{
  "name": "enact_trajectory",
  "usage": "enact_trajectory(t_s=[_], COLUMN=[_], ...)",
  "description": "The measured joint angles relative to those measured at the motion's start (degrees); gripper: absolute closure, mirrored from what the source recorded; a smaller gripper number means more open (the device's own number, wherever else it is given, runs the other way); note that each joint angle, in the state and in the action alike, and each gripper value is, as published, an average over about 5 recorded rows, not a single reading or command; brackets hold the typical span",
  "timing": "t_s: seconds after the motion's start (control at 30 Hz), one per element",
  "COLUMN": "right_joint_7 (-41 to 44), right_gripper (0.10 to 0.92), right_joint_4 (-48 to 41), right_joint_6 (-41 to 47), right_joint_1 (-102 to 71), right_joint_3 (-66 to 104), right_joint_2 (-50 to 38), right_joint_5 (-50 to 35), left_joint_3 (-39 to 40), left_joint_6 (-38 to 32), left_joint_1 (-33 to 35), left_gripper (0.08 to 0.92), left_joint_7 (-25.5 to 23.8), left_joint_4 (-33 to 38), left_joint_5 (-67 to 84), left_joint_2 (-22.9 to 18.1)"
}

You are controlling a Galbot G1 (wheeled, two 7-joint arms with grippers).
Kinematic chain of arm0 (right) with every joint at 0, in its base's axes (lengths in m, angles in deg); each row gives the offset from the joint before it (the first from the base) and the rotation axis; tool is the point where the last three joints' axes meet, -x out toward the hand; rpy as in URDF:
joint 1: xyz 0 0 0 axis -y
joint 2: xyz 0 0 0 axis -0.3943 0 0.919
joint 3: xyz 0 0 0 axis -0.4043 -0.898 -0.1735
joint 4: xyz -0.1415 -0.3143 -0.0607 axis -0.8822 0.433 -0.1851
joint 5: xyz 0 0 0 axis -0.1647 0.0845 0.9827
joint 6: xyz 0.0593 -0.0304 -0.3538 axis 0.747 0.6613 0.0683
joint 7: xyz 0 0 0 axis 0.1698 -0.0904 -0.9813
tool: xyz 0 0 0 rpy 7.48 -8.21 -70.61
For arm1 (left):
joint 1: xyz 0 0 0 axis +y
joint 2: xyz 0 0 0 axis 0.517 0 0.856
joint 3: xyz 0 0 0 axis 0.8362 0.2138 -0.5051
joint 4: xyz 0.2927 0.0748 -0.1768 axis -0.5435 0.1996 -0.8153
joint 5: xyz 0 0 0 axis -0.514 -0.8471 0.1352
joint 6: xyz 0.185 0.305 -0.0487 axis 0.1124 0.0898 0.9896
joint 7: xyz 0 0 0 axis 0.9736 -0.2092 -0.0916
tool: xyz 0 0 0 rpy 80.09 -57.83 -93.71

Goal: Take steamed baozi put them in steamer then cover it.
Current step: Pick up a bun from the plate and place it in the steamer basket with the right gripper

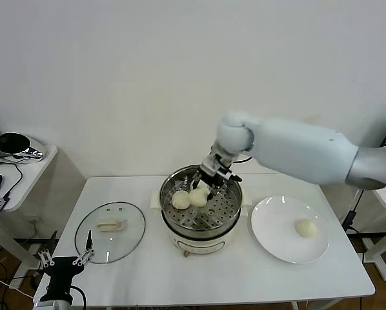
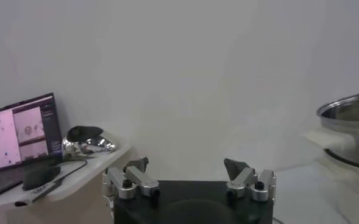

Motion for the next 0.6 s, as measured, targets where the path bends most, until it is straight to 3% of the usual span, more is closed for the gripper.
enact_trajectory(t_s=[0.43, 0.6], right_joint_7=[-0.04, -0.53], right_gripper=[0.484, 0.366], right_joint_4=[0.89, 1.06], right_joint_6=[-8.06, -9.68], right_joint_1=[-2.55, -2.67], right_joint_3=[-1.94, -1.91], right_joint_2=[0.72, 0.81], right_joint_5=[6.02, 6.94], left_joint_3=[0.51, 0.66], left_joint_6=[-0.41, -0.42], left_joint_1=[0.17, 0.17], left_gripper=[0.177, 0.177], left_joint_7=[0.11, 0.11], left_joint_4=[-0.48, -0.45], left_joint_5=[-0.14, -0.21], left_joint_2=[-0.45, -0.51])
